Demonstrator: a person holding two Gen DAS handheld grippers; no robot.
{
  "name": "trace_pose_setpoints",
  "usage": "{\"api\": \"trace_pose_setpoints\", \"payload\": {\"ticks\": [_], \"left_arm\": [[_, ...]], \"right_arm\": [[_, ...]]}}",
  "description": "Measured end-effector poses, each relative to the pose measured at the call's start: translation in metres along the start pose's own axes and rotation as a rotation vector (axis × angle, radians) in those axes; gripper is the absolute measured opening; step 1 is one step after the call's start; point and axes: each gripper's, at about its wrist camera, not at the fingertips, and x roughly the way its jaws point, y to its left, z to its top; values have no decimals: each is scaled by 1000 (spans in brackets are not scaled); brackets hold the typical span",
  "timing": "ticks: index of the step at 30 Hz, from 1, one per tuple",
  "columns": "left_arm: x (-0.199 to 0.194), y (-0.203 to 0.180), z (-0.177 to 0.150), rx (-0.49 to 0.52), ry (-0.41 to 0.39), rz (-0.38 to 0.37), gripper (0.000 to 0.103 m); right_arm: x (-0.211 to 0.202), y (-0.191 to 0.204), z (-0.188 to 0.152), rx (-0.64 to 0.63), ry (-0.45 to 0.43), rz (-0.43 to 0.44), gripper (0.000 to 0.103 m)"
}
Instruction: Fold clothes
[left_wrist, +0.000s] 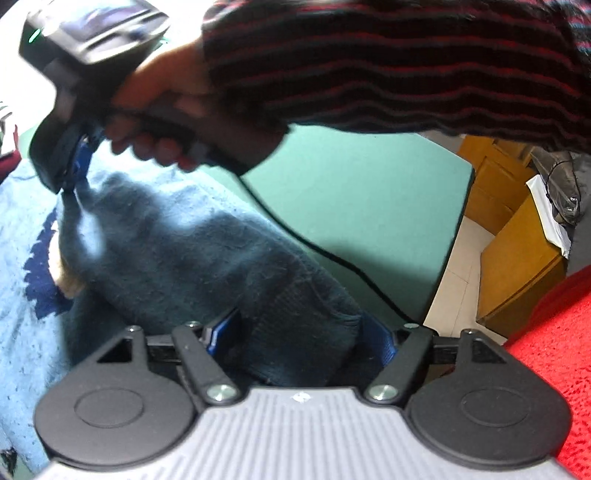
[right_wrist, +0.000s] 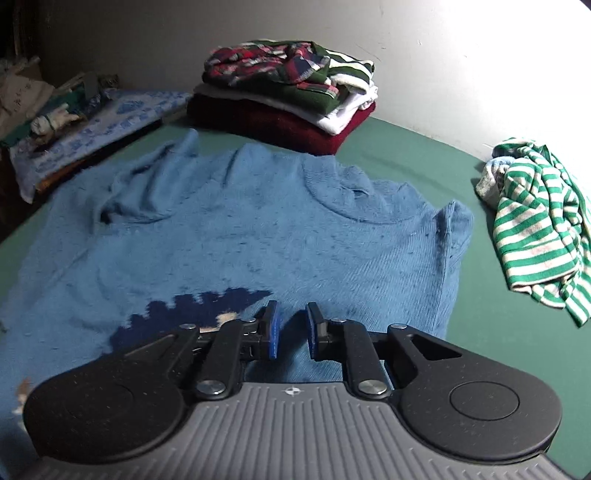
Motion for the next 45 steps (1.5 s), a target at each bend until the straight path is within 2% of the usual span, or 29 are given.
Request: {"api": "trace_pose_setpoints", "payload": {"ticks": [5,9,12,17,20,23,26,28,30,34,36,38,39,41,45], "left_arm": [[7,1,0,-11,7,-3,75],[6,0,-1,-22,1,22,76],[5,0,0,-33,-19,30,75],[6,2,1,-46,-22,33,75],[-2,0,1,-30,-30,47,75],[-14,8,4,-54,-50,82,80],[-26,15,7,-80,-70,119,81],[-28,24,12,-103,-75,182,86],[-29,35,18,-133,-78,244,87],[-20,60,28,-266,-47,358,90],[-18,69,30,-318,-39,433,90],[-20,77,29,-364,-39,465,90],[-23,80,29,-382,-43,472,92],[-26,83,27,-394,-29,560,98],[-26,95,26,-448,15,699,99]], "right_arm": [[3,-4,2,1,-9,10,15],[-19,-9,2,43,-45,57,16],[-19,-7,-9,14,2,43,17],[-14,-14,-21,43,-1,65,17],[-37,-21,-22,84,-26,100,17],[-68,-23,-36,73,-46,124,21],[-85,-22,-60,98,-6,144,21],[-89,-15,-78,84,27,104,22],[-92,-7,-94,77,38,65,22],[-98,-2,-111,135,7,53,25],[-98,-8,-113,203,7,44,28],[-102,-11,-113,250,-7,46,28],[-104,-10,-113,249,-12,42,28],[-107,-7,-111,240,-22,31,28],[-114,-2,-108,224,-42,10,34]]}}
